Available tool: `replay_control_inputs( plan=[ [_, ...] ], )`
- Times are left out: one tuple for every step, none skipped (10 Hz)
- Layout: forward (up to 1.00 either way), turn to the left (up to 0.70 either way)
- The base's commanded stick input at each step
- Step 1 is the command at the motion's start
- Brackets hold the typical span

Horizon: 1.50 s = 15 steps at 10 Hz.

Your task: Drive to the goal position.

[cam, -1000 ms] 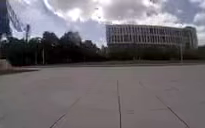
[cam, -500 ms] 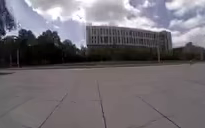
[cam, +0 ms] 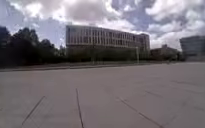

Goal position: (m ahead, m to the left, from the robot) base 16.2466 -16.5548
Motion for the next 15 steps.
replay_control_inputs(
  plan=[
    [0.70, -0.35],
    [0.70, -0.35],
    [0.70, -0.35],
    [0.70, -0.35],
    [0.70, -0.35],
    [0.70, -0.35],
    [0.70, -0.35],
    [0.70, -0.35],
    [0.70, -0.35],
    [0.70, -0.35],
    [0.70, -0.35],
    [0.70, -0.35],
    [0.70, -0.31],
    [0.70, -0.15],
    [0.70, -0.03]
  ],
)
